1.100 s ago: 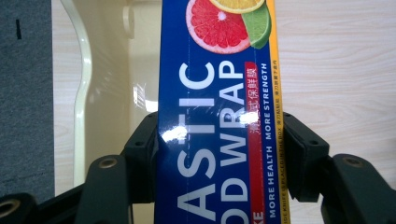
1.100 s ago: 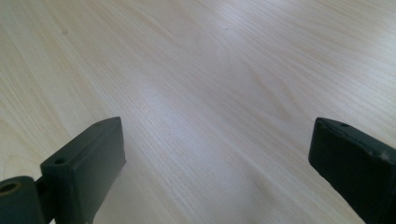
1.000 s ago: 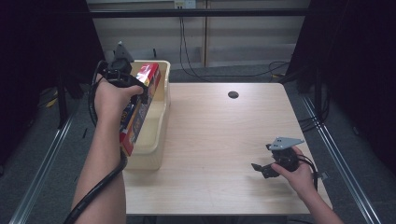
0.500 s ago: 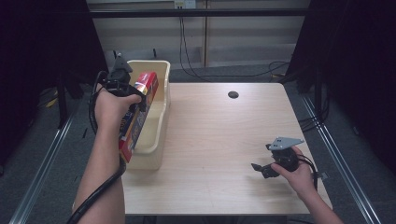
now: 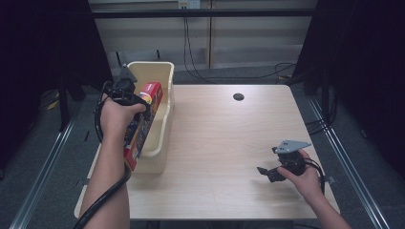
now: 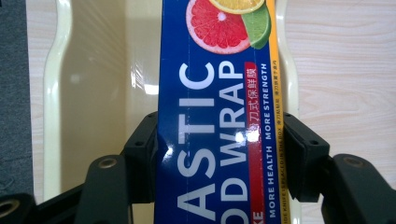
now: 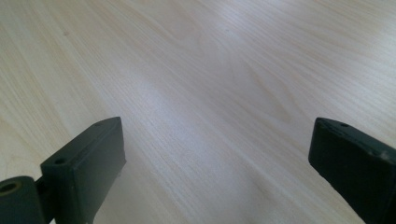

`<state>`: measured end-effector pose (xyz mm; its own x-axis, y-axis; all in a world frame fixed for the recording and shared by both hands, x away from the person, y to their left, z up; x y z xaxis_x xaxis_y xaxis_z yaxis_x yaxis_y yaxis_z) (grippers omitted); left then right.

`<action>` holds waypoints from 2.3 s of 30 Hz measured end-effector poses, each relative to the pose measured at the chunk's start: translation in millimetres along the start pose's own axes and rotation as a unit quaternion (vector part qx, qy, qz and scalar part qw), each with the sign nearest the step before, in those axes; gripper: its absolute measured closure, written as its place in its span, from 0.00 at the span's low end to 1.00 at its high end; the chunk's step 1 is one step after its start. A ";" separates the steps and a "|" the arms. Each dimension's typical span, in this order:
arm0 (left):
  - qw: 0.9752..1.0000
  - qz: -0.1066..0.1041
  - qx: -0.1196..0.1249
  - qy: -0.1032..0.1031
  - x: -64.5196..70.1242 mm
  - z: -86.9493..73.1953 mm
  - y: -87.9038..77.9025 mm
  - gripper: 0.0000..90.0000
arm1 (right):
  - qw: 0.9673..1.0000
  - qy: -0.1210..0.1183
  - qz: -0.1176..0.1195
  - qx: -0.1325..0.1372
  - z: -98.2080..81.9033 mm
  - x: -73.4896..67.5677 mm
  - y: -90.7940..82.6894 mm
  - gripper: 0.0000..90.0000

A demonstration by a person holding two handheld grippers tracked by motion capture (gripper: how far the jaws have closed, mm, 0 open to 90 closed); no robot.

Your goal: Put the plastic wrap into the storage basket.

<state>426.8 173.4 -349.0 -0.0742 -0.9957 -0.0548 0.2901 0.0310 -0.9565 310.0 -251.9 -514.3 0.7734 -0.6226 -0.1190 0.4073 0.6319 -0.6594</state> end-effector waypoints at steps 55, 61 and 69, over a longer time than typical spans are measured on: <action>1.000 -0.005 -0.010 -0.017 5.8 6.1 16.2 0.40 | 1.000 -0.002 0.002 -0.008 -2.7 -1.8 0.3 0.04; 1.000 -0.006 0.007 -0.010 11.4 8.2 8.6 0.36 | 1.000 -0.001 0.000 -0.009 -2.7 -2.1 -0.2 0.04; 0.999 -0.027 0.030 0.000 20.0 14.5 -4.4 0.30 | 1.000 -0.003 -0.002 -0.008 -3.8 -1.1 -2.2 0.04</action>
<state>437.9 152.0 -341.8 -0.0904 -0.9959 -0.0039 0.3432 -0.0274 -0.9389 306.4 -254.3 -515.5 0.7743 -0.6229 -0.1113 0.4037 0.6217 -0.6712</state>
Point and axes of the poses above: each handheld gripper's, and its own axes: y roughly forward along the jaws, z roughly out of its top, x roughly to its right, the point moved 6 cm from there along y, roughly forward along the jaws, and after that the axes turned 12 degrees about z, right-handed, at the moved point
